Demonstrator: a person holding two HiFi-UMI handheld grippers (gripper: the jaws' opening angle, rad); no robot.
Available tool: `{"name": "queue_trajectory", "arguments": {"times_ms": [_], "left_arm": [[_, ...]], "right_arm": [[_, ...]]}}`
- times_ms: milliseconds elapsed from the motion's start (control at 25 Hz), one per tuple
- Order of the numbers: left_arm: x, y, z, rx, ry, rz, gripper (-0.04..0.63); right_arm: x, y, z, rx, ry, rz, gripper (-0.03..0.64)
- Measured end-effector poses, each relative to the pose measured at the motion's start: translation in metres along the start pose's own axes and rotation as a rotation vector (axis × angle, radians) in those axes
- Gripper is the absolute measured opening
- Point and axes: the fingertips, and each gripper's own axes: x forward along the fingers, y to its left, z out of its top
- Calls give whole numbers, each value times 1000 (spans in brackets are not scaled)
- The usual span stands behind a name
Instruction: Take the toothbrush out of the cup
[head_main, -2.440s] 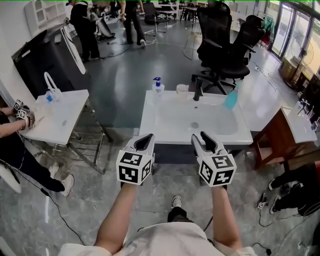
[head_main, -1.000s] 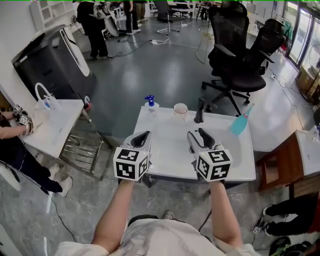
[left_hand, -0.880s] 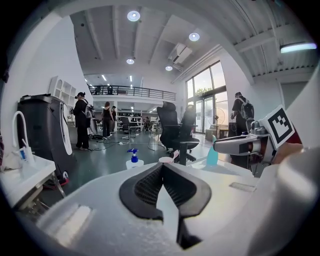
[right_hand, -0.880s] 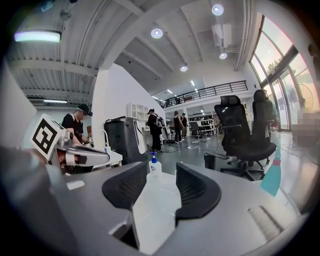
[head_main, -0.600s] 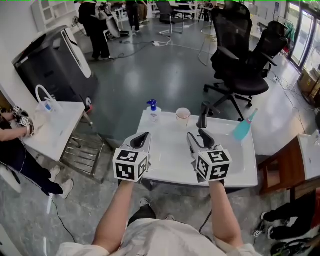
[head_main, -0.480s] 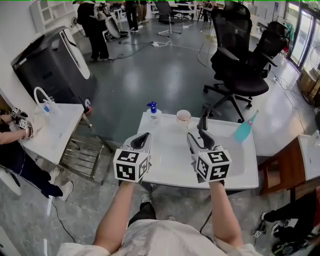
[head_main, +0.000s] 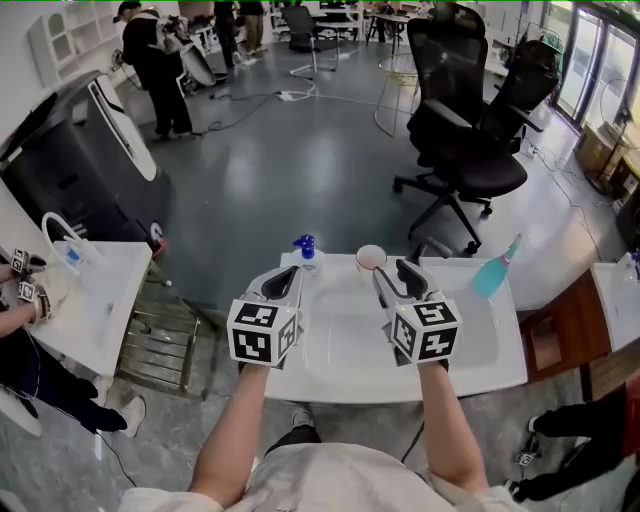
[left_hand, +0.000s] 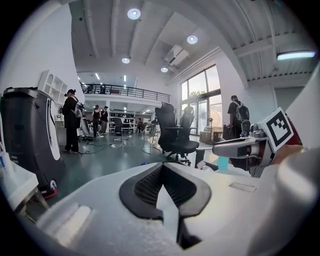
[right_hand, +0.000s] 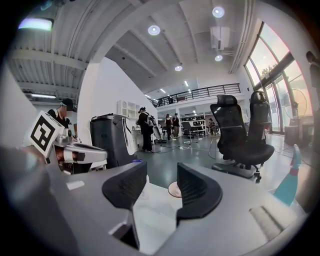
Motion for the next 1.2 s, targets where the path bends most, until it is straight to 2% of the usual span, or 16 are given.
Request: {"name": "queue_trajectory", "arguments": {"times_ms": [520,880,1200], "left_arm": [[45,59,8,-1,4,-121,3],[59,72,9,1,1,-162,3],[70,55,9,9,12,-157,3]], "right_arm": [[56,7,12,-1,16,-117,178],[66,5,12,-3,23,-164,178],[57,-15,7,2,26,-159,178]]}}
